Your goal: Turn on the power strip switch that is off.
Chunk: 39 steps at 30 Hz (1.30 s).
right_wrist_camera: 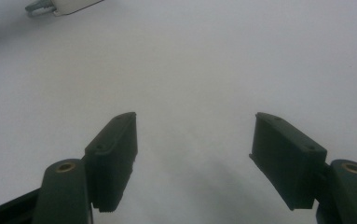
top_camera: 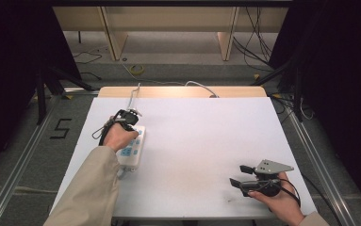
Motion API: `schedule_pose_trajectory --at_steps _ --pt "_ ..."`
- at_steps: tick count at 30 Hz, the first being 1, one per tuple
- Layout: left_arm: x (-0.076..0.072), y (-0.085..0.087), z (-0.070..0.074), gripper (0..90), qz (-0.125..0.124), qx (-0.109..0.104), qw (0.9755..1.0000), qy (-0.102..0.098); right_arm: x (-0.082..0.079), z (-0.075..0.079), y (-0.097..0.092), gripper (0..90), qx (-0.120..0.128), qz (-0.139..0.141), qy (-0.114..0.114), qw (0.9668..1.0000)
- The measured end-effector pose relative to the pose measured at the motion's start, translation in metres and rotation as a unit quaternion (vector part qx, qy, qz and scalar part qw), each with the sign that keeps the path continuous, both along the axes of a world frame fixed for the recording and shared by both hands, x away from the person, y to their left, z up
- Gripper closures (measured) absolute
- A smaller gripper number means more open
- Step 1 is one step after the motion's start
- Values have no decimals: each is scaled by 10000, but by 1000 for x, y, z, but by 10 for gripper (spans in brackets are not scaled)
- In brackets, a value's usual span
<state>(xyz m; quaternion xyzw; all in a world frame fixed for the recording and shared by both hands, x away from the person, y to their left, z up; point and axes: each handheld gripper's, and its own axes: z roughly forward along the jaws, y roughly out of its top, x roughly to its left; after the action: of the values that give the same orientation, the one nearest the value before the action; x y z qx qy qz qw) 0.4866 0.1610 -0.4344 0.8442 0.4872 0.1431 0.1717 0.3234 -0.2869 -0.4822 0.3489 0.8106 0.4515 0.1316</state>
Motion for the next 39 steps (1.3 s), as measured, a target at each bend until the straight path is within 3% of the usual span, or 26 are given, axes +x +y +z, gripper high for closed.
schedule_pose_trajectory --at_steps 39 --pt "14 -10 2 898 -28 66 10000 15 0 0 -1 319 9 -7 11 10000"
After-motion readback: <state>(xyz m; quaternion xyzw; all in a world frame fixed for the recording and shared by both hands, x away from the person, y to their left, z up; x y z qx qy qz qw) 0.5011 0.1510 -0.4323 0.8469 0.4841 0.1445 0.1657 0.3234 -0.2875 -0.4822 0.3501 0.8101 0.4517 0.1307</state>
